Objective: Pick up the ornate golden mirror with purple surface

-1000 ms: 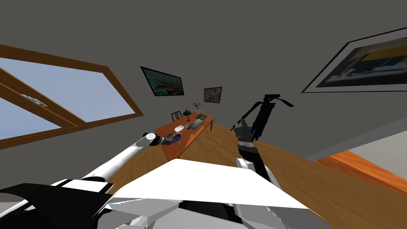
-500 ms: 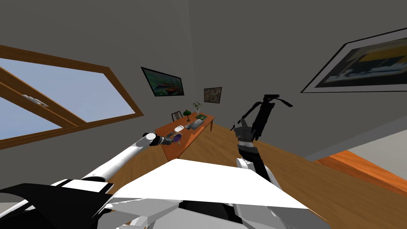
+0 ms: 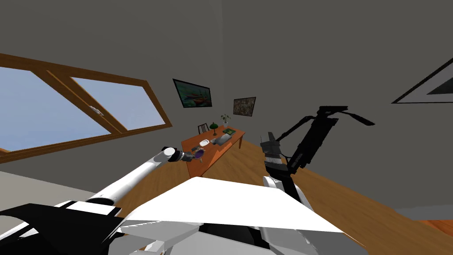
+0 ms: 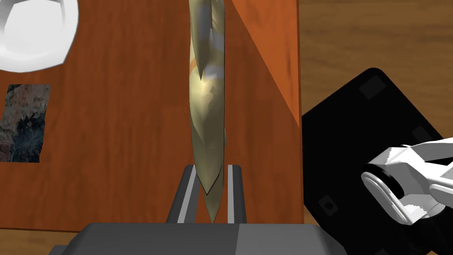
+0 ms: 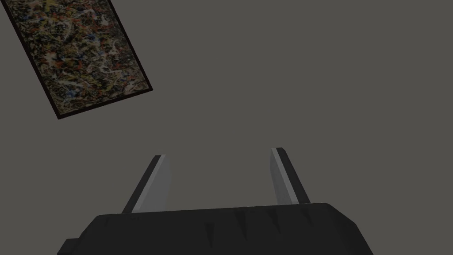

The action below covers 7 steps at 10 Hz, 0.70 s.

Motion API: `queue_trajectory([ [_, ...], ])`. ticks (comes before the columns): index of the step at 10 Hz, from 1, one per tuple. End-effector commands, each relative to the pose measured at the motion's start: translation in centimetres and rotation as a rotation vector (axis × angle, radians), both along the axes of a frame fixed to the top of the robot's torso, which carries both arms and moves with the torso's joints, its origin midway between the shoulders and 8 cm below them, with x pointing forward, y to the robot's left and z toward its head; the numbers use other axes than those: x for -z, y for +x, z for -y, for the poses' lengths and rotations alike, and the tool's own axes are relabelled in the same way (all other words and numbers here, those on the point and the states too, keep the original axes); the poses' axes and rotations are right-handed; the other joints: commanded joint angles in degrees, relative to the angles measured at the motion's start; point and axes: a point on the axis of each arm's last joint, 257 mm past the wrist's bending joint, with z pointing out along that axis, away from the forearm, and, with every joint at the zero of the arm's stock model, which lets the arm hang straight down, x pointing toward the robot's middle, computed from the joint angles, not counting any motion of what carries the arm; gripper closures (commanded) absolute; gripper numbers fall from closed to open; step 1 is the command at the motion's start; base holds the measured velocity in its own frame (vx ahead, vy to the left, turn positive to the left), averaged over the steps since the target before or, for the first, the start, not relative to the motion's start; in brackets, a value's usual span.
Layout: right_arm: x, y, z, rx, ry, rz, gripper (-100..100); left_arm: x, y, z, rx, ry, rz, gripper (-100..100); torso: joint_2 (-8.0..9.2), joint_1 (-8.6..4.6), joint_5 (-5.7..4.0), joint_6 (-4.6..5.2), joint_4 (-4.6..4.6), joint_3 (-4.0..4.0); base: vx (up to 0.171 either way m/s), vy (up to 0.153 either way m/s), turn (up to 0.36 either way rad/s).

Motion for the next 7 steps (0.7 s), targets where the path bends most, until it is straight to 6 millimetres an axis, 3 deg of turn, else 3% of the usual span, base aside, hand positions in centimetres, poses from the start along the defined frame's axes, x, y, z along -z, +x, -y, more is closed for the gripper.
queue_trajectory([
  [1,0.0,0.0,0.0,0.000,0.000,0.000,0,-0.3,-0.4,1.3,0.035,-0.002,-0.001,100,0.00,0.00,0.00,0.00,0.00,0.00,0.093,-0.002,0.212],
  [5,0.0,0.0,0.0,0.000,0.000,0.000,0,-0.8,-1.0,3.3,0.098,-0.005,-0.004,100,0.18,0.00,0.02,0.03,0.04,0.10,0.069,-0.009,0.147],
  [6,0.0,0.0,0.0,0.000,0.000,0.000,0,-0.7,-0.9,3.0,0.086,-0.003,-0.002,100,0.17,0.02,0.02,0.00,0.04,0.10,0.032,-0.007,0.049],
  [7,0.0,0.0,0.0,0.000,0.000,0.000,0,-0.7,-1.0,3.1,0.088,-0.004,-0.004,0,0.24,0.03,0.03,0.08,0.05,0.13,0.000,0.000,0.000],
])
